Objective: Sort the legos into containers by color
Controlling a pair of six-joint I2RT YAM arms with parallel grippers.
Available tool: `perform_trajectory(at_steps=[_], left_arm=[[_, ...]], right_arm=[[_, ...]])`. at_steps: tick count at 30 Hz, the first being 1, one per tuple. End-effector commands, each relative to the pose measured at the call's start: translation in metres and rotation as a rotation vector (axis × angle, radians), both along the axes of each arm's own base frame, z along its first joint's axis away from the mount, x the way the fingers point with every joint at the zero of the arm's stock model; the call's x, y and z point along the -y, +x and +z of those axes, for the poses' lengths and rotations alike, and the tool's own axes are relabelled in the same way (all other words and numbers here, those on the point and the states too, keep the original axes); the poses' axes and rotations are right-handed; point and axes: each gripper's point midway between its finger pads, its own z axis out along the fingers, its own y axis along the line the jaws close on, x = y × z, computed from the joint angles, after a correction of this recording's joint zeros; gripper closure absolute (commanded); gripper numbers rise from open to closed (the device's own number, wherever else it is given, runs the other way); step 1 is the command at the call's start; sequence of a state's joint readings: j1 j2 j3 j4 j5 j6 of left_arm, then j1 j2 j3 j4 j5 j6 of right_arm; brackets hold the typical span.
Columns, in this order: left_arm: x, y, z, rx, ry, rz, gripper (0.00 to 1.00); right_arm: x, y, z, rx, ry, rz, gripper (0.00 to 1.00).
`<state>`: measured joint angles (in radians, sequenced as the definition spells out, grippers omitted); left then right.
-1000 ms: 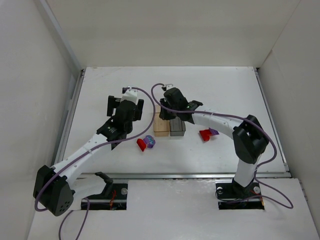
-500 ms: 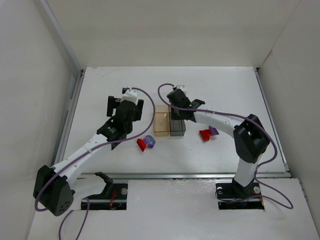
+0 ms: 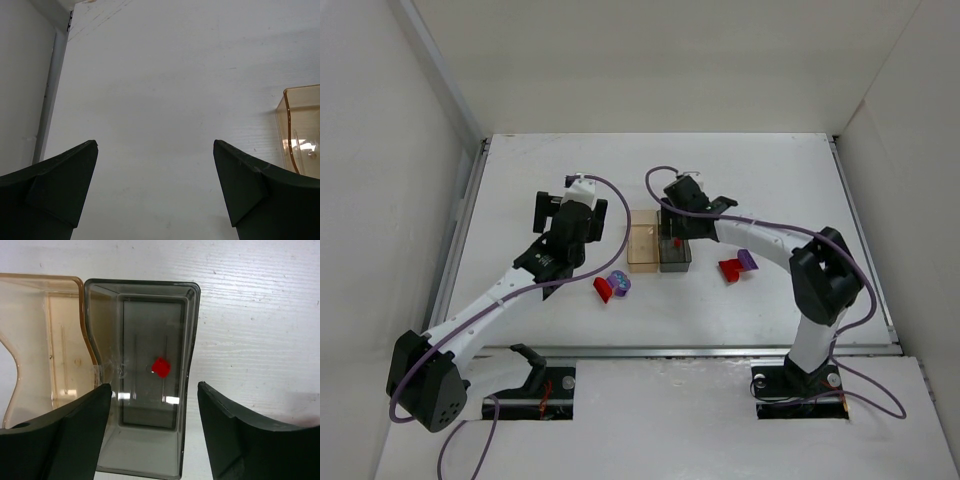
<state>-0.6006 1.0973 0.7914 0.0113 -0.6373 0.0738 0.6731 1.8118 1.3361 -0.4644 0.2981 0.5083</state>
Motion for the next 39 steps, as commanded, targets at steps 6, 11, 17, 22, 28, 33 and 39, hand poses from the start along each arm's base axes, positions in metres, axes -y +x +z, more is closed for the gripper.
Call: perform_trajectory(at_steps=[6,11,17,22,28,33,39], left_arm=[[0.000,0.003,0.010,0.049,-0.008,0.010,0.00],[0.003,0.001,0.013,0.053,-0.008,-0.010,0.00],[0.005,0.002,0.014,0.059,-0.016,-0.019,0.00],[0.009,0.003,0.011,0.047,-0.017,-0.037,0.00],[0.009,0.004,0.015,0.053,-0.005,-0.043,0.00],[0.009,0.004,0.015,0.053,-0.005,-0.043,0.00],[0.010,0.006,0.024,0.068,-0.007,-0.045,0.00]], right_arm=[[0.055,0.001,0.062,0.046,0.076,-0.126,0.21],[0.134,-0.026,0.056,-0.027,0.101,-0.313,0.06],[0.181,-0.046,0.025,-0.134,0.211,-0.305,0.01],[0.182,-0.053,-0.007,-0.221,0.250,-0.225,0.05],[0.177,-0.060,-0.023,-0.231,0.275,-0.206,0.21],[0.178,-0.062,-0.040,-0.247,0.260,-0.193,0.28],[0.175,-0.055,-0.045,-0.237,0.265,-0.163,0.44]])
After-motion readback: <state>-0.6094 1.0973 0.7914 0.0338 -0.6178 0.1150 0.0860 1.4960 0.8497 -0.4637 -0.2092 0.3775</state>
